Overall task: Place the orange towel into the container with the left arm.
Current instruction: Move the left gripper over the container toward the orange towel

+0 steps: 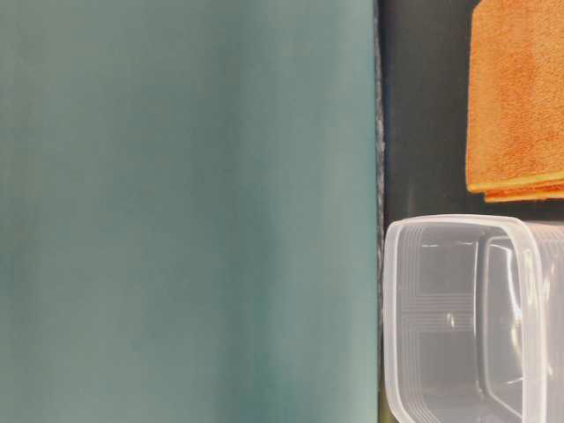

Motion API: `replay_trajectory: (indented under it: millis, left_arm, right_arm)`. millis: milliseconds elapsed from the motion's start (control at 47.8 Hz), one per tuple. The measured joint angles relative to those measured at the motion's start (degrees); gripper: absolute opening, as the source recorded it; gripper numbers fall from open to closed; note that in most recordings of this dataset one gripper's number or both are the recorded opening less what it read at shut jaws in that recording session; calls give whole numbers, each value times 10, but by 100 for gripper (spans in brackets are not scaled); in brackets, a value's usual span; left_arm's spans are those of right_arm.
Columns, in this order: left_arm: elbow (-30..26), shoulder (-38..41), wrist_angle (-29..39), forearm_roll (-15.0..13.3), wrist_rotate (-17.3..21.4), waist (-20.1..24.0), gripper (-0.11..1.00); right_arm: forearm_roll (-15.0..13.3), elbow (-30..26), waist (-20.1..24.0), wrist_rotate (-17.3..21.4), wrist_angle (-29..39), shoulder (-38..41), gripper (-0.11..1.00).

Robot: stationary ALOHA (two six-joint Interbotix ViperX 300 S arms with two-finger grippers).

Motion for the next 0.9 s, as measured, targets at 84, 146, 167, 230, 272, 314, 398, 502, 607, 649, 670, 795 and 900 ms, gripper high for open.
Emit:
replay_trajectory:
  millis: [84,146,167,230,272,314,398,502,607,649,670,795,900]
  left_arm:
    - [-15,12,23,11,-18,0,0]
    - [-43,39,60,18,-31,0,0]
    - [-53,47,75,18,-33,0,0]
    - [-87,77,123,20,-34,0,0]
    - [-105,94,149,20,-33,0,0]
    - [-126,112,176,20,-30,0,0]
    - [-171,154,225,21,-25,0,0]
    - [-219,204,264,21,-20,0,0]
    - [-258,248,290,21,-18,0,0]
    - [-271,265,300,21,-18,0,0]
    - [-278,274,305,21,-18,0,0]
    - [-326,328,343,21,-18,0,0]
    - [-374,378,377,22,-18,0,1]
  right_arm:
    - [1,1,-2,0,0,0,2]
    - [1,1,-4,0,0,-1,-1]
    - [1,2,-5,0,0,-2,-1]
    - [2,2,-5,3,0,-3,-1]
    - [3,2,-5,5,1,-3,-1]
    - [3,2,-5,8,0,-3,-1]
    - [4,1,-5,15,1,-3,-1]
    - [4,3,-8,18,11,-3,0]
    - [4,3,-11,18,22,-3,4]
    - [4,3,-11,18,24,-3,11]
    - [4,3,-11,18,24,-4,15]
    - [4,3,-11,18,25,-7,44]
    - [4,4,-11,25,30,-10,68]
